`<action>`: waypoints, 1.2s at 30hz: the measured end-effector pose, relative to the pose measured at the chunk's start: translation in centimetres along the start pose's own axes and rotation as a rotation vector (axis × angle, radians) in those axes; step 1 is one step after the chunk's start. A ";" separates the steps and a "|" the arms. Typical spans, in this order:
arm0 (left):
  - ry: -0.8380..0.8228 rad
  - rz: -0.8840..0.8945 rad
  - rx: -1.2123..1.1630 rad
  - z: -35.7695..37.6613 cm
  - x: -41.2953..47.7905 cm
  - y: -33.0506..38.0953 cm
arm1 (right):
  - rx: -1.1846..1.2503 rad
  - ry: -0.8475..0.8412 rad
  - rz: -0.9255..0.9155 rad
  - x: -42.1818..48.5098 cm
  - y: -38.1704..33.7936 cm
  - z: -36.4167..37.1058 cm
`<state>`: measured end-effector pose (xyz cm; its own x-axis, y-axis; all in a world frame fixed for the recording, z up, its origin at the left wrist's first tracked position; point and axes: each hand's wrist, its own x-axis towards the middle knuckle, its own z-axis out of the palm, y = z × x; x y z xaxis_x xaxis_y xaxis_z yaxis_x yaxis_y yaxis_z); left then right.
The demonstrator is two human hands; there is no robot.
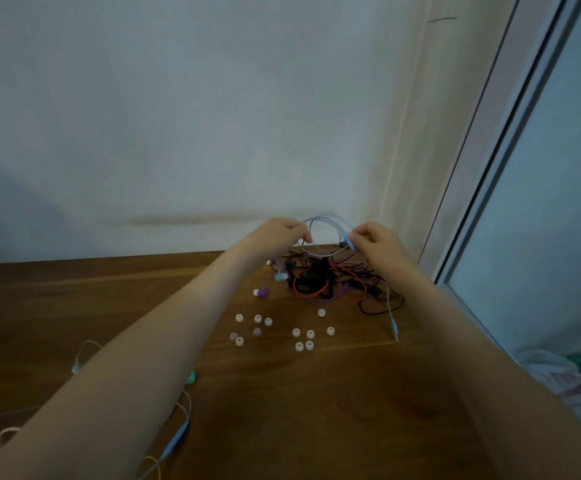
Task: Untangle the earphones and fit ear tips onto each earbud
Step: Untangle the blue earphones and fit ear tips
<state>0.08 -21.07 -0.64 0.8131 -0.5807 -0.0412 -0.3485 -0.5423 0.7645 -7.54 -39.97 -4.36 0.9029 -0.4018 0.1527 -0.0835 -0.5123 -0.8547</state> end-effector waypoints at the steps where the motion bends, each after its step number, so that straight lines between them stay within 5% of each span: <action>1: 0.001 -0.023 0.056 0.4 0.4 -0.9 | 0.004 -0.022 0.013 0.2 0.5 0.6; 5: -0.001 -0.106 0.314 1.8 1.3 -3.5 | -0.088 -0.075 0.007 0.7 2.1 2.9; 10: -0.045 -0.106 0.482 1.9 1.0 -4.3 | -0.443 0.067 -0.394 -1.6 2.3 4.0; 13: -0.061 -0.106 0.542 1.8 0.0 -3.9 | -0.482 -0.134 -0.548 -4.1 1.1 4.2; 17: -0.071 -0.116 0.553 1.6 -1.9 -3.2 | -0.630 -0.429 -0.420 -5.5 1.5 4.5; 29: -0.152 -0.165 0.559 1.1 -10.2 -2.9 | -0.487 -0.311 -0.176 -10.3 0.7 4.3; 36: -0.147 -0.269 0.702 -2.9 -15.7 -6.2 | -0.598 -0.243 -0.198 -11.6 -1.0 5.2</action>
<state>-9.14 -6.86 -2.87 0.8587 -0.4221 -0.2906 -0.4017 -0.9065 0.1297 -15.78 -30.83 -7.85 0.9885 -0.1113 0.1026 -0.0630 -0.9188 -0.3896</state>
